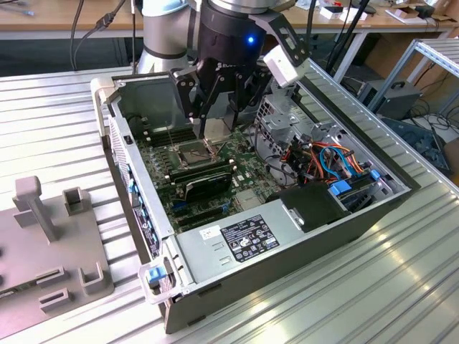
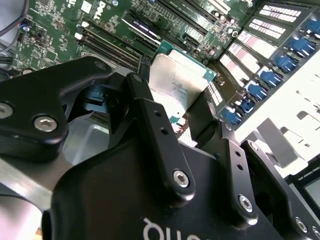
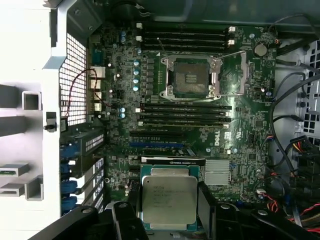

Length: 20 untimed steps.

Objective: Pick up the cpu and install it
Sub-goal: 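Pick up the cpu and move it towards the insertion slot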

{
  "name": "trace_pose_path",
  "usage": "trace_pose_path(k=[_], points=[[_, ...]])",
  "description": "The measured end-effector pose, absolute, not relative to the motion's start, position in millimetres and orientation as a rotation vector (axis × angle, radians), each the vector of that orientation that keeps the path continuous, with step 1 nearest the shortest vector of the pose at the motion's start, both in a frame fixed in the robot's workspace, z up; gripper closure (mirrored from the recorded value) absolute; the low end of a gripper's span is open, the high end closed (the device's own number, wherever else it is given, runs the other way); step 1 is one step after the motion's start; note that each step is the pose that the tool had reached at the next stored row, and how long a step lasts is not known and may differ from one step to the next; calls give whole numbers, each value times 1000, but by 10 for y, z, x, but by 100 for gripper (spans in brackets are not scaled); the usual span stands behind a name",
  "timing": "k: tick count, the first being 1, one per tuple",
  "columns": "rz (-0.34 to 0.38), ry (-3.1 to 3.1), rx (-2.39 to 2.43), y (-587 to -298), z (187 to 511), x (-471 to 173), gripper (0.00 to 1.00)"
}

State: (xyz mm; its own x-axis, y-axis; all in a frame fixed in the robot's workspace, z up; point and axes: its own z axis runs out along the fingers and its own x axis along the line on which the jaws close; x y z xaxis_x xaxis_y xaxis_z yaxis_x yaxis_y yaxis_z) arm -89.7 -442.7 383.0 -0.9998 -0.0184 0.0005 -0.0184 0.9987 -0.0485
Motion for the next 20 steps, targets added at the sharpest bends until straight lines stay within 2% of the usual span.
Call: trace_pose_path(k=[20], points=[[76,-3140,29,-4427,3826,-669,45]])
